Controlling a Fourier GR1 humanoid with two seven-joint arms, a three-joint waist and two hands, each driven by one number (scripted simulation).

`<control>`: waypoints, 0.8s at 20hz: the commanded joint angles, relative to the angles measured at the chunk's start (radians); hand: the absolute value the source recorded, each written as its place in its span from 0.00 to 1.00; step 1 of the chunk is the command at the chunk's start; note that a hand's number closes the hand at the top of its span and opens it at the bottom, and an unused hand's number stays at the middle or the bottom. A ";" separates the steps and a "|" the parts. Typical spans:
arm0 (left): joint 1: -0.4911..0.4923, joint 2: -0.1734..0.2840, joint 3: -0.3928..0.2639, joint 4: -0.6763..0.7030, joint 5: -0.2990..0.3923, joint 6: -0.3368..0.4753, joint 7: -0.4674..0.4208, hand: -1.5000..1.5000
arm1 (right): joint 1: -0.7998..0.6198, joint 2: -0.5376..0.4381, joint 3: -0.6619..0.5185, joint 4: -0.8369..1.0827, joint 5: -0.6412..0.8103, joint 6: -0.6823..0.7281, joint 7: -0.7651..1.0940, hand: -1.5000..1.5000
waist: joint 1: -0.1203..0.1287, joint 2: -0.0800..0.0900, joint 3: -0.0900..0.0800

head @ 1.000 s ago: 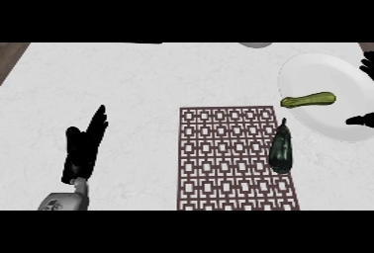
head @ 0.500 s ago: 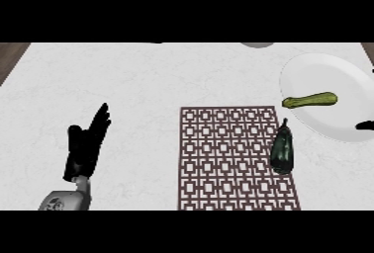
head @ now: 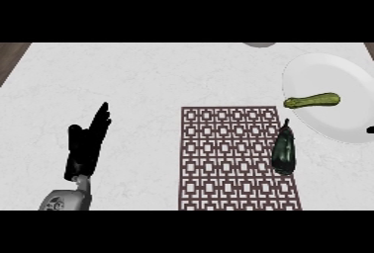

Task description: Pick the squash from the placemat and place it in the plate

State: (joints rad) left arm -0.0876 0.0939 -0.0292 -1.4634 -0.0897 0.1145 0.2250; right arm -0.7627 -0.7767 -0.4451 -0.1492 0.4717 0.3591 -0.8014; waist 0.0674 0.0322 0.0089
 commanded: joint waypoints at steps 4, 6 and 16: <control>0.021 -0.012 -0.008 -0.006 -0.002 0.005 -0.008 0.50 | 0.035 -0.021 -0.032 0.023 -0.029 0.041 -0.062 0.00 | 0.007 0.004 0.002; -0.001 -0.042 -0.019 0.001 -0.012 0.030 0.012 0.50 | 0.050 -0.043 -0.031 0.014 -0.030 0.064 -0.092 0.00 | -0.007 0.002 0.002; 0.005 -0.012 -0.022 -0.015 -0.010 -0.005 -0.003 0.50 | 0.048 -0.075 -0.066 0.026 -0.056 -0.012 -0.026 0.00 | 0.023 0.011 0.005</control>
State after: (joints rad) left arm -0.0862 0.0800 -0.0430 -1.4686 -0.1005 0.1206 0.2244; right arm -0.7206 -0.8407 -0.5034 -0.1272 0.4201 0.3266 -0.8039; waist 0.0779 0.0384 0.0119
